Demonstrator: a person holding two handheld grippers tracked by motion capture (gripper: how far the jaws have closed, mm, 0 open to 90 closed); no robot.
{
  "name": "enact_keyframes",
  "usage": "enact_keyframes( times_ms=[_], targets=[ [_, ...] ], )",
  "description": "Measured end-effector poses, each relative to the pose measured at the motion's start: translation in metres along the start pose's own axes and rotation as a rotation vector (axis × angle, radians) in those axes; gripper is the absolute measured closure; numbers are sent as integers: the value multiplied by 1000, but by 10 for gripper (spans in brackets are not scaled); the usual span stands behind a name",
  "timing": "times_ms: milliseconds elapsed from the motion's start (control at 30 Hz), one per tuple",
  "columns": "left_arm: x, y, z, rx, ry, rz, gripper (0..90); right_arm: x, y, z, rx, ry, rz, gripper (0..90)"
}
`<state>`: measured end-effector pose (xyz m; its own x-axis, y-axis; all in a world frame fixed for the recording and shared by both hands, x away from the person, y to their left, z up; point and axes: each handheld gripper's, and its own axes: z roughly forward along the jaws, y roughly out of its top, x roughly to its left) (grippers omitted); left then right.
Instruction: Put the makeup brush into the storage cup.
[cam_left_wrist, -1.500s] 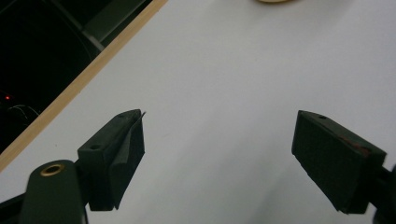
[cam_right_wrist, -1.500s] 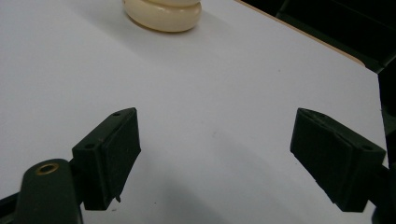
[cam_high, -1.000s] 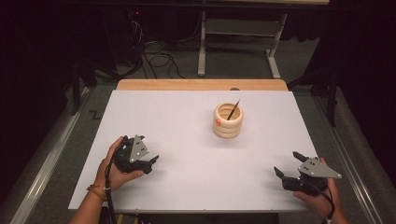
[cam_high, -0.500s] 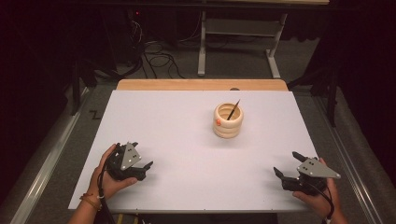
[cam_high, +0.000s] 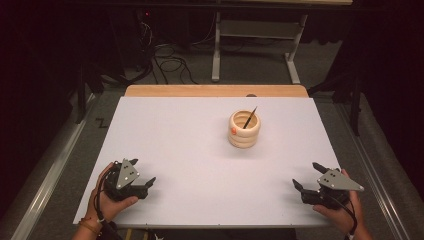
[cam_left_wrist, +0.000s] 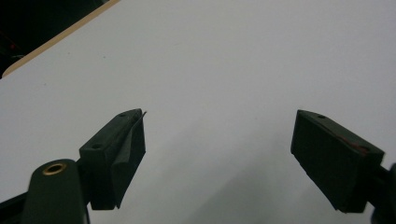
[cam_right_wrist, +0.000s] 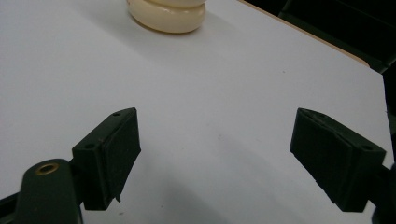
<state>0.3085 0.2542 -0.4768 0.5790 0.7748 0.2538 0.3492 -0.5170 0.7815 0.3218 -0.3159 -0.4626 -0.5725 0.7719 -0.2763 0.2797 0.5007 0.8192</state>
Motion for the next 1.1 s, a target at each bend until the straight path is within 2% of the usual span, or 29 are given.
enact_keyframes(
  times_ms=[167,267,400,733,1100],
  targets=[
    [1,-7,-4,-14,4,-54,191,0,0,0,-2,0,3,169],
    [0,-11,-4,-8,10,-67,191,0,0,0,-2,1,-2,169],
    [-1,-16,-6,-5,28,-77,184,0,0,0,-6,3,5,169],
    [-3,-17,-8,-21,30,-84,187,0,2,1,-17,5,-5,169],
    [-3,-18,-8,-27,21,-89,187,2,2,2,-4,5,-13,169]
  ],
)
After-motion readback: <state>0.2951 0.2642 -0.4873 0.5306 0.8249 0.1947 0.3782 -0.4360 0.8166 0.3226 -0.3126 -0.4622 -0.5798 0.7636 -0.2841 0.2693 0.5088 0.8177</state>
